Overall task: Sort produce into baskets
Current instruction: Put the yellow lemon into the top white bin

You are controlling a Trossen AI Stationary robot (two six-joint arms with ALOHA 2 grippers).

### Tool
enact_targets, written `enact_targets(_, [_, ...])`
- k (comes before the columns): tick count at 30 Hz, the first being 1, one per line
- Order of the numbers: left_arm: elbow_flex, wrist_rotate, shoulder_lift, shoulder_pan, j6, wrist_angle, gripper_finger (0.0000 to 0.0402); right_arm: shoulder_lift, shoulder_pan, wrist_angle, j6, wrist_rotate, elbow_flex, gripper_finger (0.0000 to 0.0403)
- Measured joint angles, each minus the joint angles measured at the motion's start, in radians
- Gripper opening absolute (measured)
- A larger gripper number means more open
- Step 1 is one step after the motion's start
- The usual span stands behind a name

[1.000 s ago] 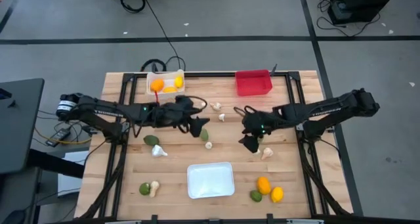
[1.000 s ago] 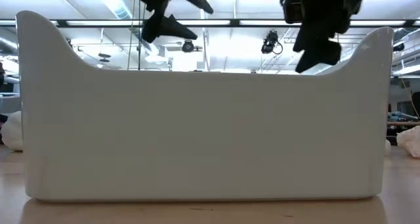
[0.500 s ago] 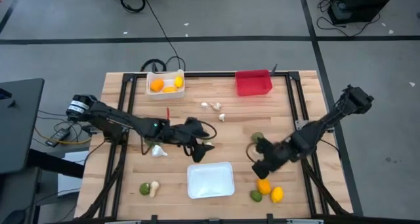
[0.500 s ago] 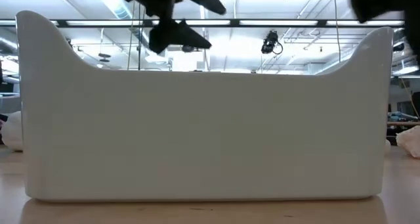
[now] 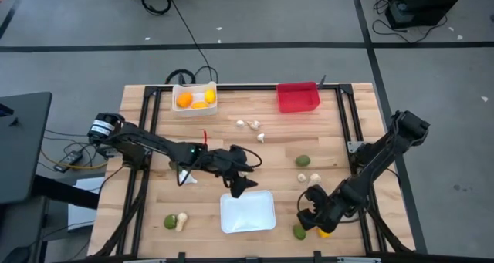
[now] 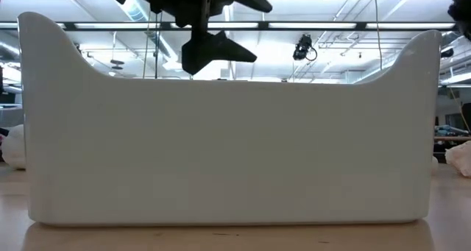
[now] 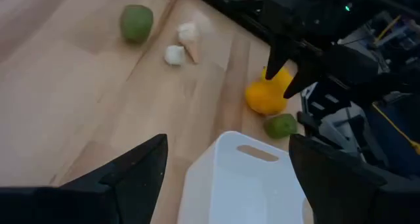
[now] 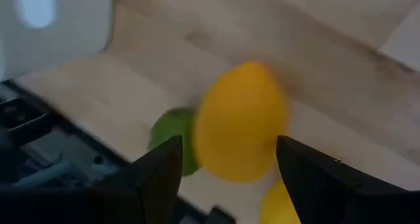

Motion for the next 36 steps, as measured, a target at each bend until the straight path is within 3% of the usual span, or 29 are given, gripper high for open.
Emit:
enact_targets(4, [0.000, 0.013, 0.000, 0.000, -0.022, -0.038, 0.0323, 0.056, -0.021, -0.032, 0.006, -0.058, 0.003, 0.0256])
enact_targets(14, [0.000, 0.072, -0.001, -0.006, -0.048, -0.069, 0.0323, 0.089, -0.046, 0.023, -0.049, -0.064, 0.002, 0.0255])
enact_targets(21, [0.000, 0.072, -0.001, -0.006, -0.047, -0.069, 0.0323, 0.083, -0.055, 0.053, -0.080, -0.004, -0.001, 0.0234])
enact_targets(28, [0.000, 0.074, -0.001, -0.006, -0.048, -0.069, 0.0323, -0.031, -0.092, 0.064, -0.102, 0.199, -0.002, 0.0231])
enact_targets(36, [0.000, 0.075, -0.001, 0.009, -0.015, 0.080, 0.0323, -0.230, -0.166, 0.085, -0.322, 0.514, -0.001, 0.0230])
